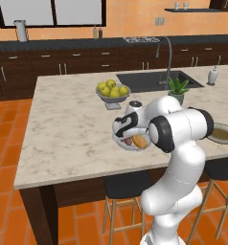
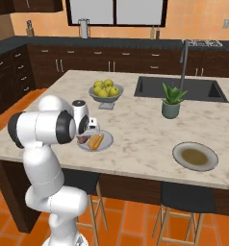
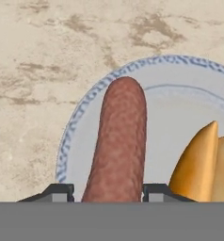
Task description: Place one bun and one sausage from the bowl on each plate.
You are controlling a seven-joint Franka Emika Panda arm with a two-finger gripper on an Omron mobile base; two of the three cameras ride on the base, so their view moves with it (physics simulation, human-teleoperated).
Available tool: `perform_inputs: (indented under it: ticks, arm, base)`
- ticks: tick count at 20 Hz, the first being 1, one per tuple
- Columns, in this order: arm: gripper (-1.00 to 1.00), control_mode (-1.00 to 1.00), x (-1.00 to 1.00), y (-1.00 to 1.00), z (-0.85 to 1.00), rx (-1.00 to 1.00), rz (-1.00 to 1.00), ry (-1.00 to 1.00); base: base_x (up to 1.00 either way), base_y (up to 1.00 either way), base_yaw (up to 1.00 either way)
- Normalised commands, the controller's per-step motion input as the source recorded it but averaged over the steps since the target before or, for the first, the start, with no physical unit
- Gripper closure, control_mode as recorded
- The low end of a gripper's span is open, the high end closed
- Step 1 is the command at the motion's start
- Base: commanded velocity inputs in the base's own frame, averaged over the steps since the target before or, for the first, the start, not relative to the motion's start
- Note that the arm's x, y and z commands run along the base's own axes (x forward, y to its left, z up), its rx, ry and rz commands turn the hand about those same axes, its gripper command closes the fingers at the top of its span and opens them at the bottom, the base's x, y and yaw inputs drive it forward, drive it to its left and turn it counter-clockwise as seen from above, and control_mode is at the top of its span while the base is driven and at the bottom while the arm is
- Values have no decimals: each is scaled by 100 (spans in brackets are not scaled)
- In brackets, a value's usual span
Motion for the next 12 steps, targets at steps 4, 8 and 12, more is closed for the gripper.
perform_inputs:
  ticks: [4, 8, 12]
  arm:
    - [-100, -100, 0, -11, 0, 0, 0, 0]
    - [-100, -100, 0, 0, 3, 0, 0, 0]
    - [-100, -100, -17, 0, 48, 0, 0, -4]
  base:
    - [0, 0, 0]
    - [0, 0, 0]
    - [0, 0, 0]
